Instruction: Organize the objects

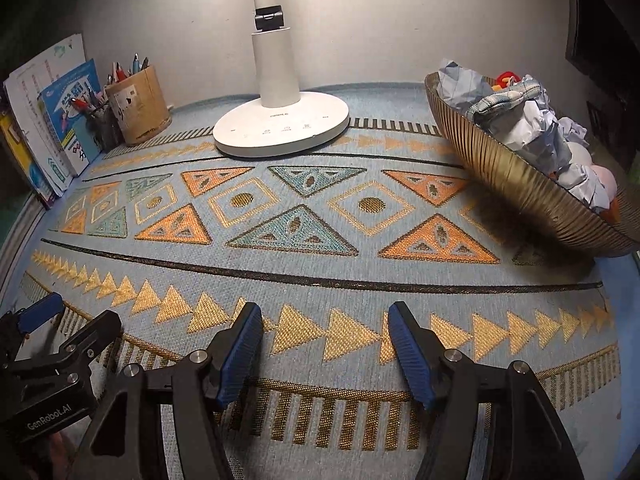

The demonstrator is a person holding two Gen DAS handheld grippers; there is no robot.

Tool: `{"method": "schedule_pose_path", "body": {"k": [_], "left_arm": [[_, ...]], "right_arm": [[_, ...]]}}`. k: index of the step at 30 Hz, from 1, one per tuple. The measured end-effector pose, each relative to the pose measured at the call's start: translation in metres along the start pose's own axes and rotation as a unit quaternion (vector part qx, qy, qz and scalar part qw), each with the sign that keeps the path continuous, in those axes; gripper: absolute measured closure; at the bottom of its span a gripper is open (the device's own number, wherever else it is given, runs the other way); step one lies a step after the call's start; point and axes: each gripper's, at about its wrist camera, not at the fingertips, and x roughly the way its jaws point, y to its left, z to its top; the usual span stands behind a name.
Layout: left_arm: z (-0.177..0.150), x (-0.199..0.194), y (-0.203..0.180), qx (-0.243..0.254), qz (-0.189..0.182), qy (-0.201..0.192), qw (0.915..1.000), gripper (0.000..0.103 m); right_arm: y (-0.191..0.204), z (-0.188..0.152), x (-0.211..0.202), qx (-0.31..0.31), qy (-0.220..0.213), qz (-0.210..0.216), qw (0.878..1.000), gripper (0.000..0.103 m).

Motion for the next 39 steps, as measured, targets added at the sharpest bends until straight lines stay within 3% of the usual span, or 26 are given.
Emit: {"method": "schedule_pose_path", "body": {"k": [4,20,25,39], "left_arm": [[0.0,0.002,0.002,-0.008,-0.006,0.003,0.9999,0.007],[0.002,0.01,-0.003,0.004,-0.006,0.02,0.9998,0.0],[0.001,0.011,-0.002,0.004,-0.006,0.017,0.9998,0.0],[0.002,0.011,-0.002,0.004,-0.007,0.017,0.9998,0.0]], "right_arm": [[0.0,0.0,0.0,0.0,0.002,0.006,1.0,0.028],[-0.001,0.0,0.003,0.003,0.012,-0.006,1.0,0.016],[0.001,0.001,0.008,-0.004,0.029,-0.016,0.999,0.0],[0.002,0.001,0.009,-0.005,0.03,-0.02,0.999,0.0]]}}
